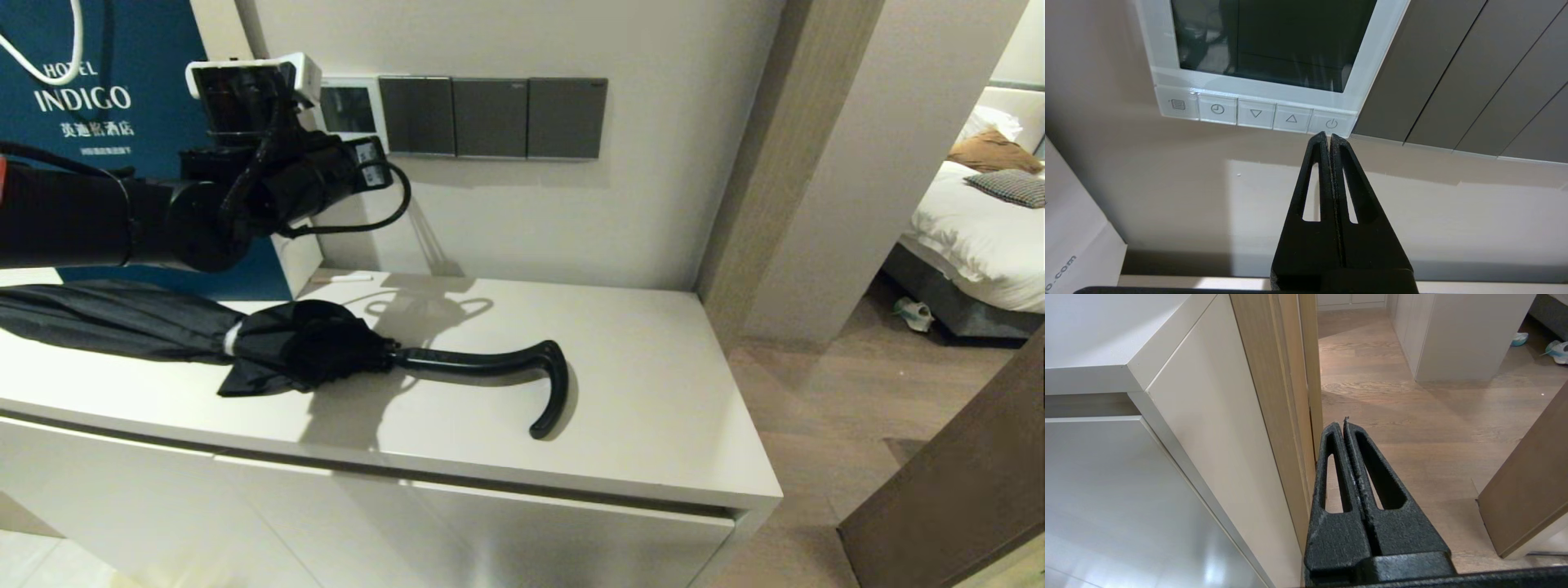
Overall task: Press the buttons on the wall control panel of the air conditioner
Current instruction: Turn on the central air conditioner
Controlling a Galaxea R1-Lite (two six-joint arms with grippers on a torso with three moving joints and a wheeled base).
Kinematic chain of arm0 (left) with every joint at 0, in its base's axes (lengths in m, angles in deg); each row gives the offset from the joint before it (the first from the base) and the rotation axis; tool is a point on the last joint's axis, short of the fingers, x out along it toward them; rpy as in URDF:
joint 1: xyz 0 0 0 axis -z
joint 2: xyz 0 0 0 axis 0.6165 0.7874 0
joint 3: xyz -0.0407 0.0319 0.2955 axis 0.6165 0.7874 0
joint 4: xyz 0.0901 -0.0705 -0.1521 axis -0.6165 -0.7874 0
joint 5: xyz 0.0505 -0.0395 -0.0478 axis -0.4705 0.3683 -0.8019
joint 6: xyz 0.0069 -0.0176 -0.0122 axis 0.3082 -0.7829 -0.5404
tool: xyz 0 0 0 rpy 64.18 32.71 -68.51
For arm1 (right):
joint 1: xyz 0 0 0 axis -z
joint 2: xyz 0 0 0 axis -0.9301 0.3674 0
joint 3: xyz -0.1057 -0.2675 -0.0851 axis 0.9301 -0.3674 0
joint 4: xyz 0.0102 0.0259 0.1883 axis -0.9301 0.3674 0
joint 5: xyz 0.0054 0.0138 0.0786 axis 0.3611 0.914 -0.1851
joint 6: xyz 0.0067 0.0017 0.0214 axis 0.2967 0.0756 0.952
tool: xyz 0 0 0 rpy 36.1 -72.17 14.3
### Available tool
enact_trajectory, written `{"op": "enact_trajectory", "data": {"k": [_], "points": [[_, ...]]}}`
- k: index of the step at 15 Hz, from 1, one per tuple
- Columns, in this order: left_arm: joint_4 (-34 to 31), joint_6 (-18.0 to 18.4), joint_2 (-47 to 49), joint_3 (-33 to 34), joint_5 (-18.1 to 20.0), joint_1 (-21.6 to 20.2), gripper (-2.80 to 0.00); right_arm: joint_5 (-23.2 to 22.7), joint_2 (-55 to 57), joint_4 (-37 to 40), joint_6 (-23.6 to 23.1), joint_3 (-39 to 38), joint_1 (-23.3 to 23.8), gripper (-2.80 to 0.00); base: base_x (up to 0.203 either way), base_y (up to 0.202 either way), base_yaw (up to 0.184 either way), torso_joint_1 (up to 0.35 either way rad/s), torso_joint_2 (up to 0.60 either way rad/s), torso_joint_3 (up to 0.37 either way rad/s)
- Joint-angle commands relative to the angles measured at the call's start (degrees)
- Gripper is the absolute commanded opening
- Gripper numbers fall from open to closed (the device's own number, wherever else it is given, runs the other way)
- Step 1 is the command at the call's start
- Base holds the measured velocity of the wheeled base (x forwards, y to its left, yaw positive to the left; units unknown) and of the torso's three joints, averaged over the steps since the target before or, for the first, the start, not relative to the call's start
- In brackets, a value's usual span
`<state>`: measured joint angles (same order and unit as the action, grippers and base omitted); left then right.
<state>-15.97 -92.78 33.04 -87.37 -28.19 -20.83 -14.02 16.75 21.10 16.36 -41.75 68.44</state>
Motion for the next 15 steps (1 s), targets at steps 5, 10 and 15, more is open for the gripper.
{"op": "enact_trajectory", "data": {"k": [5,10,15], "points": [[0.2,-0.1,0.4,-0.2,0.0,0.0,-2.8,0.0,0.1,0.0,0.0,-0.1,0.0,-2.8,0.0,0.0,0.0,0.0,0.0,0.0],[-0.4,-0.2,1.2,-3.5,-0.1,0.0,-2.8,0.0,0.1,0.0,0.0,-0.1,0.0,-2.8,0.0,0.0,0.0,0.0,0.0,0.0],[-0.6,-0.2,1.4,-4.1,-0.1,0.0,-2.8,0.0,0.1,0.0,0.0,-0.1,0.0,-2.8,0.0,0.0,0.0,0.0,0.0,0.0]]}}
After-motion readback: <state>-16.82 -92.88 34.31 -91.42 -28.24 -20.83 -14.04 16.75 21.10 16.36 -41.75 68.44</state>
